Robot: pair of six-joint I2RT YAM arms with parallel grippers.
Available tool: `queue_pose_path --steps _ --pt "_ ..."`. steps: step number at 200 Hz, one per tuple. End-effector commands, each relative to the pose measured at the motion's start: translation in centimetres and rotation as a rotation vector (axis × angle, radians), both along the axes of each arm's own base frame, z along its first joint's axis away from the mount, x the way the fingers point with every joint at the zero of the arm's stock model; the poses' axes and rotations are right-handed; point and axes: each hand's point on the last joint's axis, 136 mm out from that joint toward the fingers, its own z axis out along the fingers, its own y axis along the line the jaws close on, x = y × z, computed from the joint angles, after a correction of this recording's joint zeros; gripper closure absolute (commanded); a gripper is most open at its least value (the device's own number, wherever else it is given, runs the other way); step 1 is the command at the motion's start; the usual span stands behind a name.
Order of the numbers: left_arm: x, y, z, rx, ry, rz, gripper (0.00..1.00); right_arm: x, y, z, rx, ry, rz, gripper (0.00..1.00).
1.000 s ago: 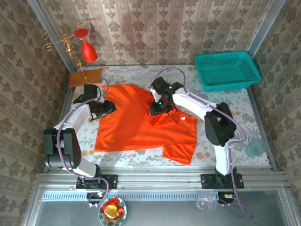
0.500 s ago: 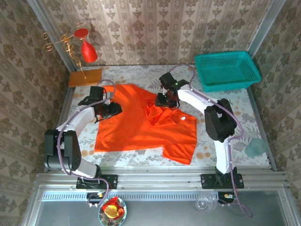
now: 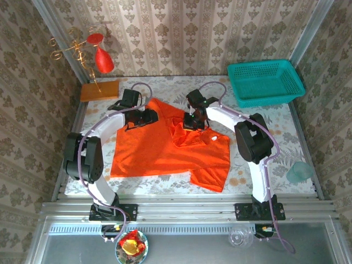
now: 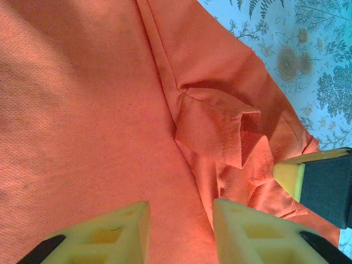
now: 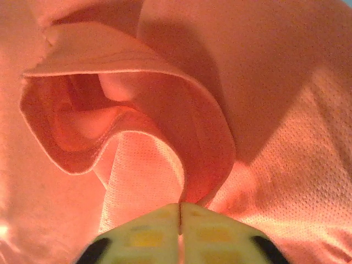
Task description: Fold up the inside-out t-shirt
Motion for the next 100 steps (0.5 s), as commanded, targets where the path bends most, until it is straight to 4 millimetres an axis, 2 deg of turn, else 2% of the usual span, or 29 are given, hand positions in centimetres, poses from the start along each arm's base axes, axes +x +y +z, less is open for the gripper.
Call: queue_pose_path --steps 1,20,40,66,90,100 --pt "0.5 0.4 1.4 0.012 -0.023 0.027 0.64 -0.2 2.0 1.9 0.041 -0.028 0.041 1.00" --pt "0.4 1.5 2.1 0.035 -0.042 0.040 0.64 -1.4 3.6 3.4 0.054 -0.046 0.081 1.00" --pt "0.3 2.4 2.5 0.044 -0.051 0.047 0.64 -3.7 6.0 4.2 0.066 -0.054 0.142 1.00" --pt "0.2 2.9 2.6 0.042 -0.053 0.036 0.64 -7.6 10.3 5.0 0.103 -0.047 0.277 1.00" --pt "0.3 2.7 2.0 0.037 -0.042 0.016 0.64 -10.8 13.0 5.5 0.140 -0.032 0.406 1.00" --pt "0.3 2.4 1.6 0.029 -0.033 0.002 0.63 -11.8 13.3 5.8 0.157 -0.018 0.438 0.84"
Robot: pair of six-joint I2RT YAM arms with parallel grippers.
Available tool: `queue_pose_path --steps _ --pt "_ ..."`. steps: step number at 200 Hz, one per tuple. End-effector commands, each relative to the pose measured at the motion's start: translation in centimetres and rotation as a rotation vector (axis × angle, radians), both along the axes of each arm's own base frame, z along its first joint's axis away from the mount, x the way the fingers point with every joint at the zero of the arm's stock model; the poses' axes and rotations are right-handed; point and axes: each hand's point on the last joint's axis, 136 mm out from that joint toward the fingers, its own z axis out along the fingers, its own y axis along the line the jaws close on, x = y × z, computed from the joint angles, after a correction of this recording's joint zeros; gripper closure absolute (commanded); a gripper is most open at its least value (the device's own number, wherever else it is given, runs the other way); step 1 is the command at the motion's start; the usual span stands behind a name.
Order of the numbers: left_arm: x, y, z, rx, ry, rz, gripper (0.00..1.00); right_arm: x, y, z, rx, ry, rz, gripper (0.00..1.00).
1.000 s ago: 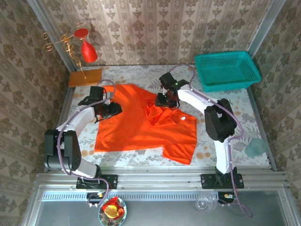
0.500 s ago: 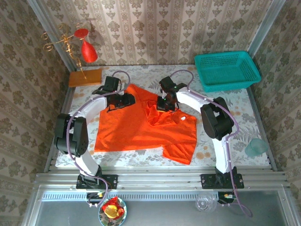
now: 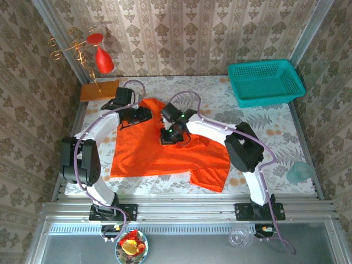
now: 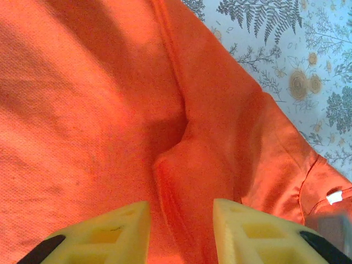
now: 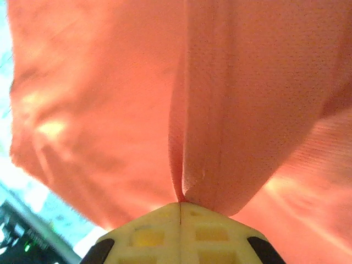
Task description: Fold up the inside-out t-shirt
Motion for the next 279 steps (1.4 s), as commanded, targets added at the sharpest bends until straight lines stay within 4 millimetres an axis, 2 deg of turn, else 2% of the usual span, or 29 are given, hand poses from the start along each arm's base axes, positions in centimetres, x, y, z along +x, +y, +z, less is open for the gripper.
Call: queue_pose_path --steps 1,16,43,72,104,142,162,175,195,220,239,264,279 --pt "-0.3 -0.4 0.2 -0.004 0.004 -0.050 0.63 -2.5 1.3 3.3 0.079 0.014 0.108 0.82" --pt "-0.3 -0.4 -0.5 0.008 0.022 -0.053 0.63 -2.6 0.5 3.9 0.077 -0.017 0.099 0.62" --pt "-0.4 0.1 -1.8 0.047 0.061 -0.052 0.63 -1.0 -3.4 4.6 -0.053 -0.107 -0.019 0.55" --pt "-0.6 0.5 -3.8 0.092 0.125 -0.068 0.62 0.4 -7.7 3.3 -0.245 -0.165 -0.123 0.56" --pt "-0.9 -1.5 -5.6 0.000 0.190 -0.135 0.61 -0.1 -7.9 0.7 -0.307 -0.135 -0.053 0.56" --pt "-1.2 -1.9 -8.0 -0.025 0.270 -0.127 0.59 0.0 -10.4 -3.0 -0.441 -0.093 -0.071 0.59" --pt "-1.3 -2.0 -8.9 -0.024 0.301 -0.127 0.60 0.1 -11.8 -4.0 -0.492 -0.075 -0.098 0.65" --pt "-1.0 -2.4 -9.1 -0.045 0.300 -0.128 0.61 0.1 -12.5 -3.9 -0.524 -0.082 -0.108 0.69" --pt "-0.5 -3.2 -9.2 -0.084 0.293 -0.129 0.65 0.1 -12.4 -3.3 -0.504 -0.094 -0.108 0.70" --pt "0.0 -3.5 -8.5 -0.101 0.276 -0.126 0.82 0.1 -11.5 -1.9 -0.443 -0.123 -0.094 0.70" --pt "0.7 -2.7 -7.0 -0.083 0.226 -0.096 0.92 0.0 -9.9 -0.4 -0.380 -0.170 -0.044 0.67" --pt "1.9 -1.8 -4.4 -0.121 0.170 -0.062 0.96 0.2 -7.7 1.5 -0.314 -0.259 0.032 0.65" --pt "2.2 -1.7 -3.5 -0.128 0.163 -0.066 0.97 -0.1 -5.7 2.4 -0.251 -0.304 0.107 0.61"
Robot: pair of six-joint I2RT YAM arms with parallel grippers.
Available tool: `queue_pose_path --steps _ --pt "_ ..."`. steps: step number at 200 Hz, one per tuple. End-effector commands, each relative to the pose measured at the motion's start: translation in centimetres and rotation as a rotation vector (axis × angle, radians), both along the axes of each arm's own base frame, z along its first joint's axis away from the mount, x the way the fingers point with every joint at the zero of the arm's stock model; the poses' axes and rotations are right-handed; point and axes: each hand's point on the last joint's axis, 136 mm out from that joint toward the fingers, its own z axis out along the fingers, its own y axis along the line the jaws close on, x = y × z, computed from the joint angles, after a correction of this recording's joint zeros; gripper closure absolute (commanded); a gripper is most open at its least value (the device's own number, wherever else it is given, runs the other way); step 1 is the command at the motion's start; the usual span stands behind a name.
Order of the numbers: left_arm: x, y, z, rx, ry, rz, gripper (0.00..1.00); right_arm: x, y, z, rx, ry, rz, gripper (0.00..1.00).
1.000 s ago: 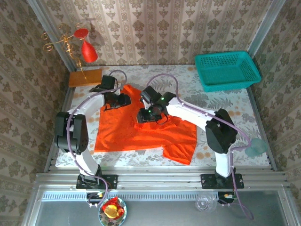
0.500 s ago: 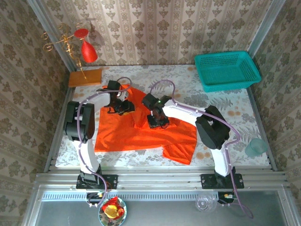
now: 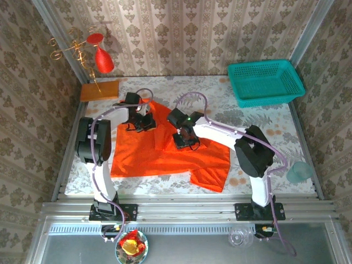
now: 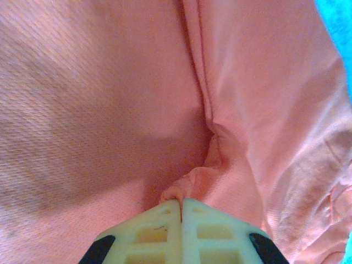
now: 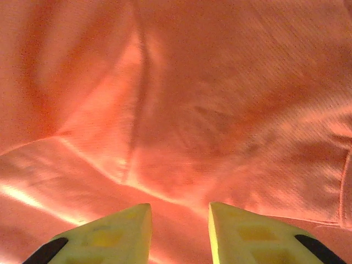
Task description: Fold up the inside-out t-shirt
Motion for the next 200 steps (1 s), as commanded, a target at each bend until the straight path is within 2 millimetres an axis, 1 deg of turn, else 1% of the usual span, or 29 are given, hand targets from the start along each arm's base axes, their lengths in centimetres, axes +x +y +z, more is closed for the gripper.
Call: queue_pose_path --steps 1,14,25,42,51,53,60,70,75,92,103,112,131,158,175,188,200 --pt "1.9 0.3 4.5 -0.048 -0.091 0.022 0.97 0.0 3.4 3.1 0.110 -0.091 0.154 0.61" --pt "1.8 0.4 4.4 -0.036 -0.081 0.013 0.97 -0.3 5.2 3.7 0.143 -0.133 0.227 0.58" --pt "1.7 0.4 4.0 -0.032 -0.067 0.010 0.97 -0.6 6.4 3.8 0.143 -0.165 0.274 0.55" --pt "1.5 0.4 3.5 -0.030 -0.051 0.007 0.95 -0.5 7.8 3.5 0.122 -0.224 0.349 0.52" --pt "1.4 0.4 3.1 -0.026 -0.045 0.006 0.94 -0.5 8.0 3.2 0.084 -0.256 0.390 0.52" --pt "1.4 0.4 3.1 -0.025 -0.044 0.006 0.94 -0.2 8.4 3.3 0.085 -0.280 0.400 0.52" --pt "1.2 0.6 2.8 -0.015 -0.034 0.003 0.89 0.0 8.8 3.2 0.063 -0.325 0.439 0.52" --pt "1.1 1.0 2.5 0.011 -0.024 0.002 0.78 0.2 9.3 3.1 0.039 -0.378 0.502 0.52" --pt "1.0 1.3 2.4 0.027 -0.024 0.003 0.75 0.4 9.6 3.0 0.031 -0.402 0.523 0.51" --pt "0.7 2.4 2.7 0.067 -0.039 0.013 0.68 0.5 10.5 2.6 0.028 -0.446 0.639 0.51" --pt "0.5 3.7 2.8 0.106 -0.052 0.037 0.66 0.3 11.3 2.1 0.025 -0.463 0.728 0.49" --pt "0.4 5.0 3.0 0.126 -0.060 0.062 0.64 0.6 11.6 1.7 0.014 -0.468 0.760 0.49" --pt "-0.2 7.2 3.4 0.126 -0.061 0.109 0.63 1.1 12.3 0.6 -0.016 -0.447 0.844 0.49" --pt "-1.9 9.6 3.6 0.113 -0.056 0.164 0.63 1.6 13.5 -0.3 -0.001 -0.420 0.929 0.49" --pt "-3.4 10.4 2.8 0.103 -0.028 0.207 0.65 1.9 14.0 -1.1 0.002 -0.407 0.967 0.49" --pt "-4.5 10.8 2.3 0.109 -0.014 0.241 0.71 2.2 14.4 -1.7 -0.006 -0.399 0.986 0.50" --pt "-5.6 10.9 1.9 0.109 -0.016 0.272 0.71 2.4 14.5 -2.3 -0.009 -0.376 1.001 0.50"
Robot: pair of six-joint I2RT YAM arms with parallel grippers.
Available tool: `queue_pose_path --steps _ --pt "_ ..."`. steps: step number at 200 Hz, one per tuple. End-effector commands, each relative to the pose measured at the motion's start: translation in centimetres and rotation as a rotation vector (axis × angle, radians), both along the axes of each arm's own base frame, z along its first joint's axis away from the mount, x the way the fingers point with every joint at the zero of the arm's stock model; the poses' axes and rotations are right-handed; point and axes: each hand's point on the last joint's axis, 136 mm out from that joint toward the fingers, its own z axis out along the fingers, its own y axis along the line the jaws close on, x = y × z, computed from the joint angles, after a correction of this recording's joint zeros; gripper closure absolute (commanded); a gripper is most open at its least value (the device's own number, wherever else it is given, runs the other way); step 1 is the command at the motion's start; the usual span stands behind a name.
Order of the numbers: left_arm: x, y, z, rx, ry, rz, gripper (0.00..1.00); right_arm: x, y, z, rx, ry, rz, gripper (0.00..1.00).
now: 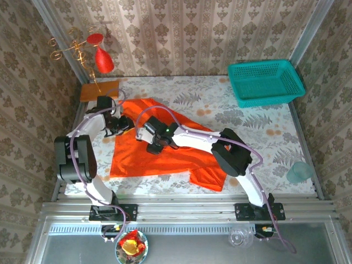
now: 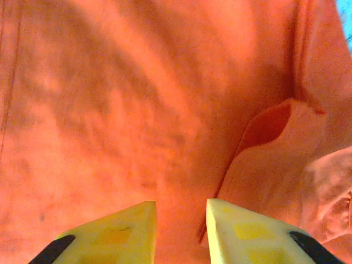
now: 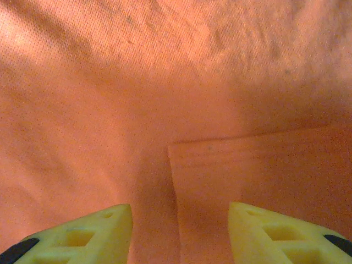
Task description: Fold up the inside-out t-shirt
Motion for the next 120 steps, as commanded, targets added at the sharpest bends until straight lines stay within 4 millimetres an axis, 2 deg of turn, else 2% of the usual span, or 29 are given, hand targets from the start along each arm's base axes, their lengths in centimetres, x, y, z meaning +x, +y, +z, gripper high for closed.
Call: queue_pose_path --steps 1,59,64,83,99,120 --pt "-2.3 0.1 -0.8 0.000 0.018 0.045 0.71 -0.1 0.6 -0.6 -0.028 0.024 0.088 0.50" --pt "-6.7 0.4 -1.9 -0.009 0.046 0.104 0.71 0.6 0.4 -2.6 -0.068 0.045 0.080 0.50" --pt "-7.0 0.5 -2.0 -0.009 0.049 0.110 0.70 0.4 -0.1 -3.0 -0.087 0.063 0.077 0.50" --pt "-8.0 0.6 -2.4 -0.010 0.057 0.131 0.69 0.5 -0.3 -3.0 -0.091 0.075 0.079 0.51" --pt "-8.7 0.5 -3.1 -0.020 0.067 0.146 0.68 0.8 -0.4 -2.9 -0.091 0.068 0.072 0.60" --pt "-9.6 0.7 -4.0 -0.016 0.084 0.166 0.69 1.6 -0.4 -2.0 -0.069 0.049 0.054 0.78"
